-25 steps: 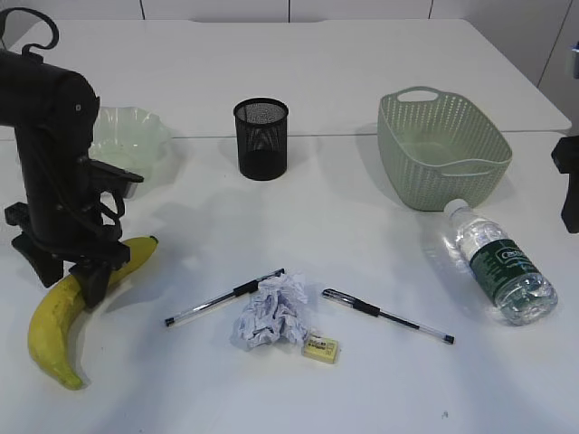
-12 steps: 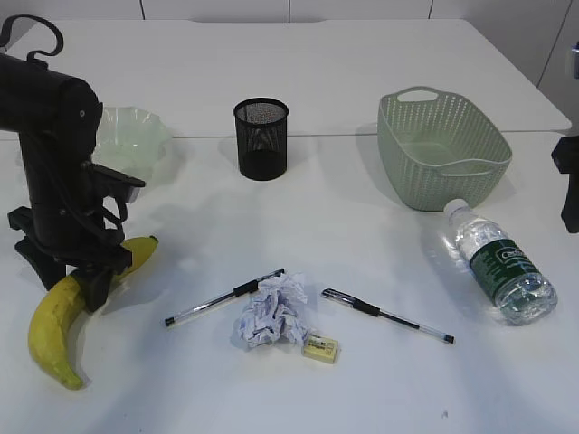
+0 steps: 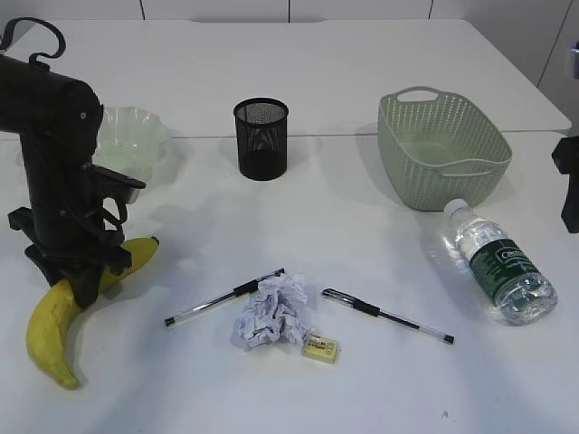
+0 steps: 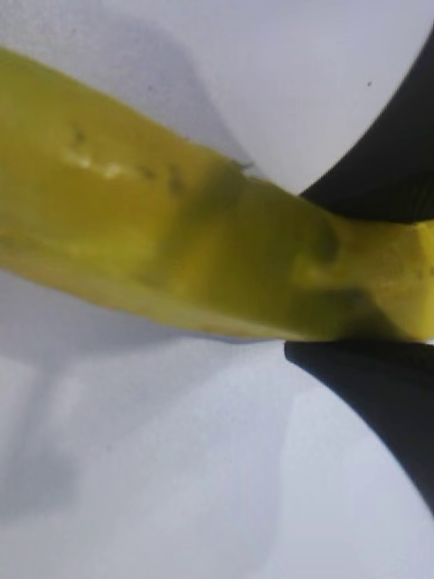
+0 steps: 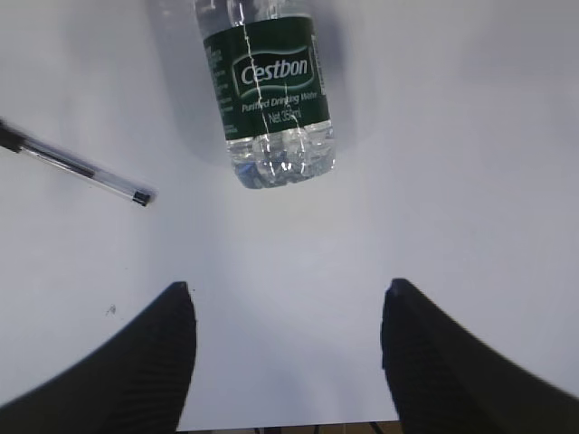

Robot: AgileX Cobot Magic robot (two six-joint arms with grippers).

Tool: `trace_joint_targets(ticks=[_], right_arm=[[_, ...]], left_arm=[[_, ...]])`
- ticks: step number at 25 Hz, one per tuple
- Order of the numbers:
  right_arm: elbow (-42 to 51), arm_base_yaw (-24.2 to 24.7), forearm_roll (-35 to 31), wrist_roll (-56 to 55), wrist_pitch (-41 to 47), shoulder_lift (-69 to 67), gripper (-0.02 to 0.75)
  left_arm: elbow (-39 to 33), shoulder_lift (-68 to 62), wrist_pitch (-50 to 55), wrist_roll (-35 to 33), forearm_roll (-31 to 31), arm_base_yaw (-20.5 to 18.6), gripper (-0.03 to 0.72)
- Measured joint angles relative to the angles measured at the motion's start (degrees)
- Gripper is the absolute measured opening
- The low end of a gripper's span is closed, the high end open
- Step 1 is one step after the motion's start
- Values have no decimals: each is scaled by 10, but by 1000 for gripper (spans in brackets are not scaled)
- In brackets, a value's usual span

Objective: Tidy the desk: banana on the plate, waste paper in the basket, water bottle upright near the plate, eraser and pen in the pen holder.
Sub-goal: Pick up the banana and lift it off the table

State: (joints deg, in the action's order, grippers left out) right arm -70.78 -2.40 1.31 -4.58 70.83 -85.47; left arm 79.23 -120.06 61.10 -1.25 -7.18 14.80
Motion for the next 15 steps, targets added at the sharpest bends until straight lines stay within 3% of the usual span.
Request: trace_joint_targets(ticks=[4,9,15], right_arm=[[0,0,6,0,0,0,484],[0,0,19,2,0,0,483],[0,0,26,16,0,0,483]], left_arm=[[7,-1,11,0,-6,0,208],[80,-1,69,0,2,0,207],[175,-2,76,0,86,0,206]])
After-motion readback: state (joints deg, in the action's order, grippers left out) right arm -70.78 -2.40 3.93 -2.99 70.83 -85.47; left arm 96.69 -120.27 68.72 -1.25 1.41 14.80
